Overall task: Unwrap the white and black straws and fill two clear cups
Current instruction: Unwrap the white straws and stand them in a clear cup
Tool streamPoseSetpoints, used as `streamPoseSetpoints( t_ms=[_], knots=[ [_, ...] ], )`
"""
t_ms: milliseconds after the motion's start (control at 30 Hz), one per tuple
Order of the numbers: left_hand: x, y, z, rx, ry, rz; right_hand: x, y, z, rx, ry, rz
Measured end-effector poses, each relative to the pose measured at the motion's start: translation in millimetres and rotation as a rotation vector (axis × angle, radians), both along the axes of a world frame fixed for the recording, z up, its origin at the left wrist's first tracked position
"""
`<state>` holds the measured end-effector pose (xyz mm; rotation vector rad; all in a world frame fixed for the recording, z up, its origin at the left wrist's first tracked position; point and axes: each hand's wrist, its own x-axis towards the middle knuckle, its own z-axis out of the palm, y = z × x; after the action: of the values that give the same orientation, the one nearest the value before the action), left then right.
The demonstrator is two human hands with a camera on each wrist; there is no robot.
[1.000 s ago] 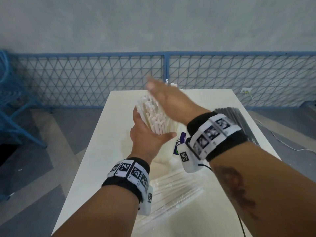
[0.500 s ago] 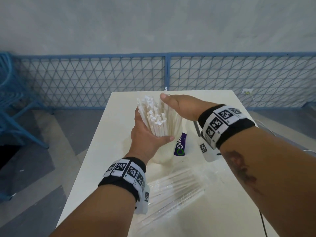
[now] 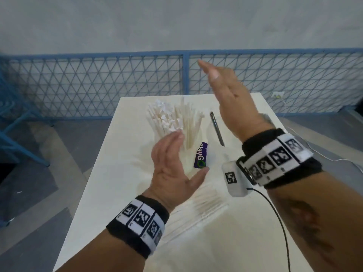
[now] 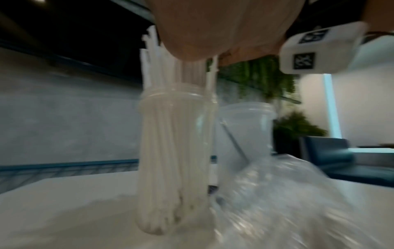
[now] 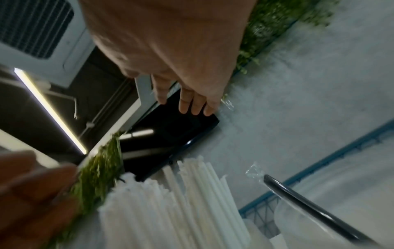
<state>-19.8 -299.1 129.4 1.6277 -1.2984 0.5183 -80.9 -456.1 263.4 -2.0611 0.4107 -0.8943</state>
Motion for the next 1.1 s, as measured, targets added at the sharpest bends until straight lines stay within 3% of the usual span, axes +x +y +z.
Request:
streamPoseSetpoints(
  t_ms=[100,167,233,333,400,533,633,700,800,867,1033,1100],
  knots=[
    [-17.8,2.7,-16.3,0.4,-0.112,-0.221,-38.5,12.6,-20.5,0.264,-0.168,-0.221],
    [-27.0,0.8,-28.8,0.888,0.022,-0.143,-57.0,18.4,-52.0,0.386,-0.072,-0.362],
    [-28.7,-3.2,-43.4,1.23,0.252,0.022,-73.0,25.3,-86.8,0.504,0.099,-0.454],
    [-21.8,-9.7,-54.6,1.319,0.51,0.163,-91.7,36.4,-130.2,0.663,0.339,-0.508],
    [-15.0,-15.2,-52.2,1.351,0.597,0.126,-99.3,37.8,-148.4,0.655,0.455,-0.514],
    [-11.2,-22.7,-39.2,1.171,0.774,0.01,-102.6,35.5,-157.7,0.623,0.618,-0.455],
    [-16.8,-23.2,-27.9,0.989,1.038,-0.1,-101.0,32.8,-154.1,0.502,0.638,-0.421],
    [-17.8,-18.1,-24.8,0.897,1.129,-0.15,-100.4,32.6,-142.4,0.327,0.59,-0.387],
    [-16.7,-6.6,-23.3,0.785,1.228,-0.227,-104.6,37.3,-110.5,-0.133,0.465,-0.314],
    [-16.1,1.7,-22.5,0.701,1.305,-0.279,-109.9,42.1,-85.4,-0.258,0.452,-0.21],
    [-25.0,23.8,-20.0,0.505,1.339,-0.304,-121.4,32.1,-41.0,-0.547,0.791,-0.135],
    [-28.9,29.7,-18.7,0.401,1.327,-0.277,-120.7,30.9,-27.9,-0.569,0.851,-0.147]
  ],
)
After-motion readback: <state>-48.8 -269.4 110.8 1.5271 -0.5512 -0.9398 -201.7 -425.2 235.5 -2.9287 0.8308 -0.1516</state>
